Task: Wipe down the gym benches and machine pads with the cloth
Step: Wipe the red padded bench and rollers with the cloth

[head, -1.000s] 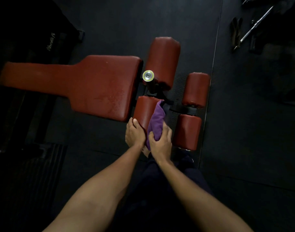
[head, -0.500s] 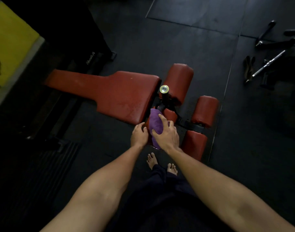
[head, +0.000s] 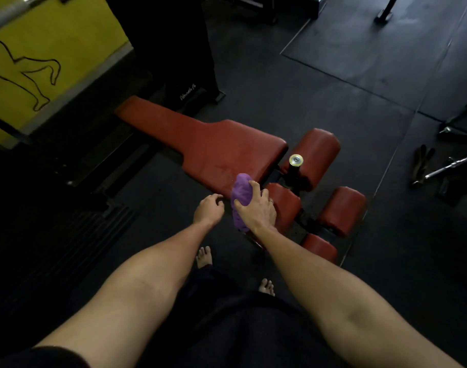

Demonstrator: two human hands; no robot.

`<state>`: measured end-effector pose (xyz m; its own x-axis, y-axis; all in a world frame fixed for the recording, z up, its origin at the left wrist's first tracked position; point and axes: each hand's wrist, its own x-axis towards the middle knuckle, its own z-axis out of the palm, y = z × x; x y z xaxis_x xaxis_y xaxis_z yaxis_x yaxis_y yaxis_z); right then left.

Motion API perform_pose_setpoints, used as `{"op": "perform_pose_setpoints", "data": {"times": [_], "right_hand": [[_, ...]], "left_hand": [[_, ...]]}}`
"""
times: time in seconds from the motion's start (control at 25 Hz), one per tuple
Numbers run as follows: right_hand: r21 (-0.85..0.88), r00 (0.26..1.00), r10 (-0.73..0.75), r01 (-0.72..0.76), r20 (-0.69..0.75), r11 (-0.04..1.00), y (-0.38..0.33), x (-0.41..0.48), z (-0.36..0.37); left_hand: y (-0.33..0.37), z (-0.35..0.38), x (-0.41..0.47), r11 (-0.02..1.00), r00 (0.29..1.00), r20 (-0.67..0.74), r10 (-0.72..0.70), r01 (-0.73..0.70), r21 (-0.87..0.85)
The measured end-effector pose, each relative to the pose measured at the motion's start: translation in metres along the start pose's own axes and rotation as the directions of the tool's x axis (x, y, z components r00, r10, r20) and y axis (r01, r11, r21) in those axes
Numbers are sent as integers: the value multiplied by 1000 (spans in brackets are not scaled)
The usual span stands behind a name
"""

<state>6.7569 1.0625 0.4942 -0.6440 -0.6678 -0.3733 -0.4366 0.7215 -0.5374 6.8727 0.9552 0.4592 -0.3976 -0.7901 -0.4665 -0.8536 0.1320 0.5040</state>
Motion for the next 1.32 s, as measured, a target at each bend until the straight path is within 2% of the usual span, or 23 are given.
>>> {"op": "perform_pose_setpoints", "data": {"times": [0.2, 0.4, 0.6, 0.88, 1.0, 1.08, 1.2, 1.32], "right_hand": [[-9, 994, 96, -97, -47, 995, -37, 46, 14], [4, 966, 207, -209, -155, 978, -70, 91, 13], [17, 934, 280, -284, -219, 959, -80, 134, 1], [-17, 931, 311, -320, -191, 947, -56, 211, -2], [-83, 941, 326, -334, -93, 939, -48, 241, 7], [-219, 951, 310, -302, 1, 928, -46, 258, 16], [-375, 975, 219, -191, 33, 907, -33, 271, 42], [-402, 994, 85, -108, -75, 909, -15, 277, 75]], "left_hand": [[-12, -42, 57, 1000, 1000, 15, 22, -23, 13], [-8, -73, 125, 990, 988, 87, 129, -133, 38], [9, -75, 180, 976, 965, 168, 200, -210, 48], [44, -67, 247, 971, 953, 208, 222, -235, 39], [55, -59, 282, 982, 966, 179, 185, -188, -2], [60, -51, 301, 986, 968, 184, 169, -168, -24], [61, -32, 333, 979, 953, 223, 203, -204, -20], [56, -10, 365, 945, 919, 268, 288, -318, 75]]}}
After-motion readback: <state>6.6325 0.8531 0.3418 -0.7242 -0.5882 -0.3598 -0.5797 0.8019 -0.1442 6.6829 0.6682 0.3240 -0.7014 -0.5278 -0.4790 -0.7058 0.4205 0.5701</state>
